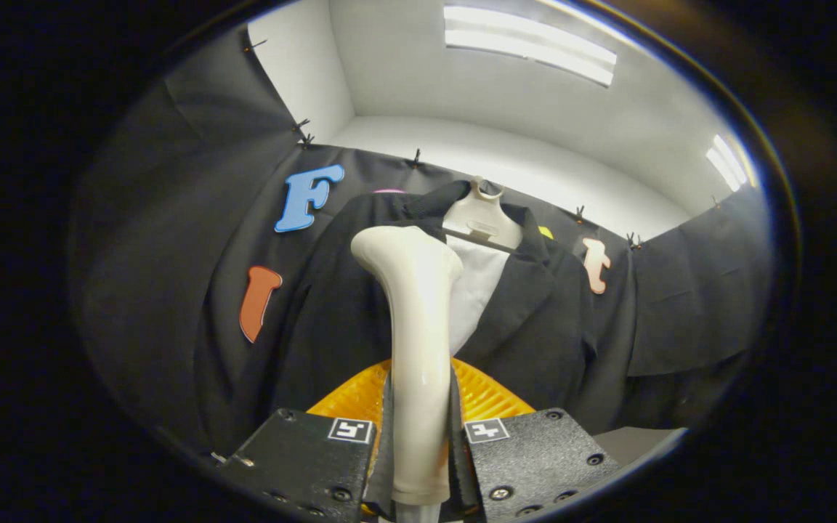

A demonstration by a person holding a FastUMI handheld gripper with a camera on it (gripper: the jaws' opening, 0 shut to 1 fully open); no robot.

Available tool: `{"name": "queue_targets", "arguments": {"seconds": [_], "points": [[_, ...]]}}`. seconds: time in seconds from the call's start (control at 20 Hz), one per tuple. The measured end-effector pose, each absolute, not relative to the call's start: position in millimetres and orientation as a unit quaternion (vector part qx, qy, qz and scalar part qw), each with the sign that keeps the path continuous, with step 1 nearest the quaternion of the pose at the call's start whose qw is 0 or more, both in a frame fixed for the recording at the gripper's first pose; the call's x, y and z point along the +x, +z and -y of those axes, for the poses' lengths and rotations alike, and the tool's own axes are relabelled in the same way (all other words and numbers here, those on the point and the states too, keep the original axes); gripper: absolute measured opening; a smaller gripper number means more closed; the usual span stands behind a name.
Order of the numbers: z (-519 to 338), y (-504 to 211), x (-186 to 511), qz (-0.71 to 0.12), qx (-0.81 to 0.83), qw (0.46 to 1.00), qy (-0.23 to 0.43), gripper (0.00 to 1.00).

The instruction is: Iron the clothes twice with a garment steamer, once on the left side and once on the right side.

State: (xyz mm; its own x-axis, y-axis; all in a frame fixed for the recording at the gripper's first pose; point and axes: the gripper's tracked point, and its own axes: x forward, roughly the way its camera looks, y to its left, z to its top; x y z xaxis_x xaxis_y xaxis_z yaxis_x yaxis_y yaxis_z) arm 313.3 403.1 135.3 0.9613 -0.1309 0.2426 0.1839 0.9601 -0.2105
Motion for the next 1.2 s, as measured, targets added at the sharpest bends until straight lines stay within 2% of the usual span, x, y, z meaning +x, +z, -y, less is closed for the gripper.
{"name": "queue_targets", "arguments": {"seconds": [1.2], "points": [[-402.2,-43.7,254.5,-0.015,-0.166,0.984,-0.056,0.33]]}}
